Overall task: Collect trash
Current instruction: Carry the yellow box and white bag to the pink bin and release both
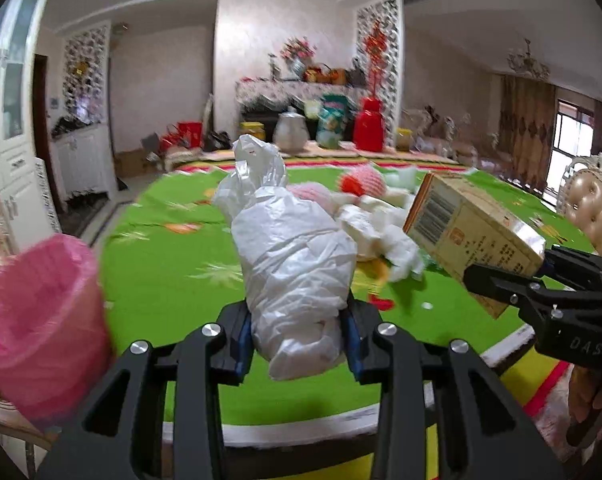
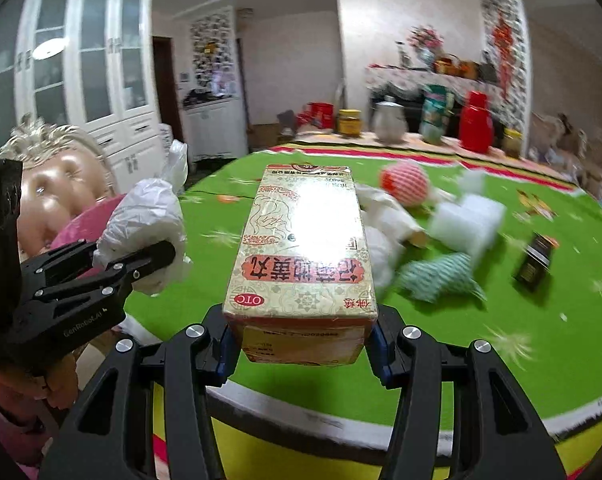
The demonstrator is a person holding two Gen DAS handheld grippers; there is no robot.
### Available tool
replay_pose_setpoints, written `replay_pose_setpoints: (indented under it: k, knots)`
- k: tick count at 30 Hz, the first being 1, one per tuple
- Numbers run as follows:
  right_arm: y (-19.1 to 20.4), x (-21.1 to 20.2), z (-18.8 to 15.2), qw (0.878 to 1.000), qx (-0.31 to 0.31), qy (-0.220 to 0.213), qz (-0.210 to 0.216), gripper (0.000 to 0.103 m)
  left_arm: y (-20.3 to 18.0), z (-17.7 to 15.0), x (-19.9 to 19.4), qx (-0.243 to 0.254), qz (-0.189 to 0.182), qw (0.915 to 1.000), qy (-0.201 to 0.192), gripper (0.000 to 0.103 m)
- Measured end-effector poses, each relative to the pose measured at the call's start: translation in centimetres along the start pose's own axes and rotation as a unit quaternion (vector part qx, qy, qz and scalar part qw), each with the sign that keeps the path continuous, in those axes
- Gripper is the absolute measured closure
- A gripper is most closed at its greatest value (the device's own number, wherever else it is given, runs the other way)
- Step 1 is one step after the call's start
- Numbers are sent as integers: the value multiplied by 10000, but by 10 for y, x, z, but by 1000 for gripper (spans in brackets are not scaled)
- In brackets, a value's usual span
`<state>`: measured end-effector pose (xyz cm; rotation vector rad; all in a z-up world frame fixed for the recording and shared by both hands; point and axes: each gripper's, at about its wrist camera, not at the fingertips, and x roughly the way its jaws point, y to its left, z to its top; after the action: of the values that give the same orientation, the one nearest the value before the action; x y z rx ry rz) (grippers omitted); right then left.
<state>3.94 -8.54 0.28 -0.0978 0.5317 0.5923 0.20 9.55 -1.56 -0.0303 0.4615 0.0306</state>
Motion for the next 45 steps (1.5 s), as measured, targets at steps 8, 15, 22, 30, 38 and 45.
replay_pose_setpoints:
  k: [8,15,22,30,38,45]
  knots:
    - [69,26,23,9960,-564,-166,679,53,73,0,-40,-220,616,9974,-295,67]
    - [144,60,53,9821,-1150,-268,1465,53,155,-3,-68,-437,1358,9893,-307,66]
    - [201,108,74,9672,-1482,-142,2060,53,238,2,-60,-593,1553,9861,-20,64]
    - [251,159,90,9558,-1592,148,2468,53,310,-9,-32,-720,1570,9846,263,62]
    - [252,178,90,9563,-1452,249,2527,34,348,-21,-30,-860,1848,9784,352,24]
    - [204,144,86,9717,-1165,18,2054,17,297,-16,-54,-528,2218,9736,117,11]
